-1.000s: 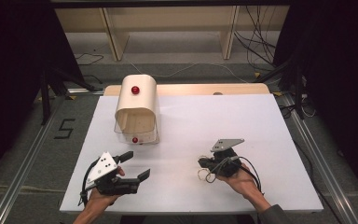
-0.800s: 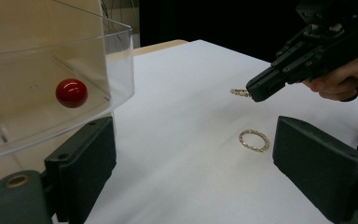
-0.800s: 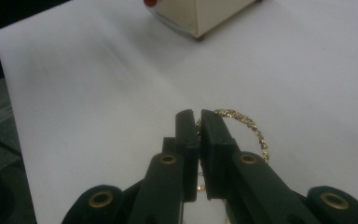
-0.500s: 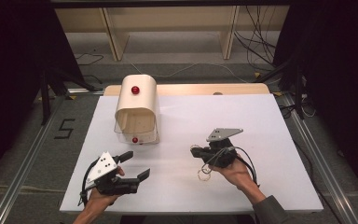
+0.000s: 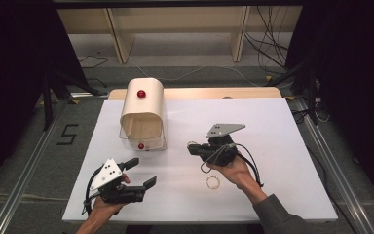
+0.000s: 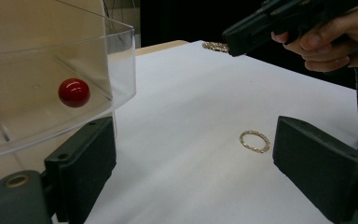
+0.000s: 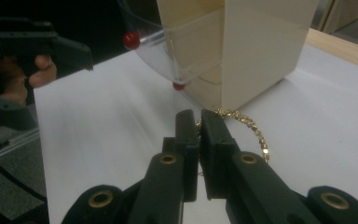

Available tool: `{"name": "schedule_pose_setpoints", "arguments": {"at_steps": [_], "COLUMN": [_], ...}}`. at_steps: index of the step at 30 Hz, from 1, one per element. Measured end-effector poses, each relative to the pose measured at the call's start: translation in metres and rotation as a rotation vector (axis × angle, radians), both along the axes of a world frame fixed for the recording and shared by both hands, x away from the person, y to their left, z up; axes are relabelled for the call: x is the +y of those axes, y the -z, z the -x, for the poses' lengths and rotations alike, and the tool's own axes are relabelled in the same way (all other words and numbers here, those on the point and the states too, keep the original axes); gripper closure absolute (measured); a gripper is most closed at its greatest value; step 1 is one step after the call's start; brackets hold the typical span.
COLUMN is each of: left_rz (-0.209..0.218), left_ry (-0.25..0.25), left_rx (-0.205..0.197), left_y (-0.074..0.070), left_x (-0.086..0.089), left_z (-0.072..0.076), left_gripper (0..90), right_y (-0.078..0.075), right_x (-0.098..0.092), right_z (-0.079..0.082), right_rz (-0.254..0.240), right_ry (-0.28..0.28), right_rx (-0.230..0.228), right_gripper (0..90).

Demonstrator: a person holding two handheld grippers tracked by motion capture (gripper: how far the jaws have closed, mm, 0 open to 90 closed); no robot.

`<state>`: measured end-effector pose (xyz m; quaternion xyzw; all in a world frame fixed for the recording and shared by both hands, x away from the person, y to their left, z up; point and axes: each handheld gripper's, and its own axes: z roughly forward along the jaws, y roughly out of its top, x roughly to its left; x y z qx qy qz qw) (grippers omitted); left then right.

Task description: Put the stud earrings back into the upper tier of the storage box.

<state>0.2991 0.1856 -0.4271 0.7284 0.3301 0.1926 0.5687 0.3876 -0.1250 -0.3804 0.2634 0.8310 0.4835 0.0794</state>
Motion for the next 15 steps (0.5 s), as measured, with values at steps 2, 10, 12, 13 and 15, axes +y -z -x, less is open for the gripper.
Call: {"name": "schedule_pose_setpoints", "arguments": {"at_steps": [2,10,12,13,15], "left_rz": [0.000,0.004,0.004,0.004,0.004], "left_ry": [0.000,0.000,0.000,0.000,0.001], "left_rx": [0.000,-0.001,-0.001,-0.001,-0.001], "left_y": [0.000,-0.001,0.000,0.000,-0.001], "left_x": [0.000,0.000,0.000,0.000,0.000], "left_z": [0.000,0.000,0.000,0.000,0.000], "left_gripper": [12.8,12.8,12.8,12.8,12.8], "right_y": [-0.002,-0.018,-0.021,-0.022,-0.025], "right_x": [0.002,0.022,0.026,0.028,0.032], "right_z": [-0.001,-0.008,-0.010,-0.012,-0.014], "right_rz": [-0.002,-0.031,-0.033,-0.039,-0.044], "right_ry": [-0.004,-0.030,-0.031,-0.034,-0.037], "right_rx": [-0.003,-0.021,-0.024,-0.025,-0.025], "right_gripper": [86.5,86.5,86.5,86.5,86.5]}}
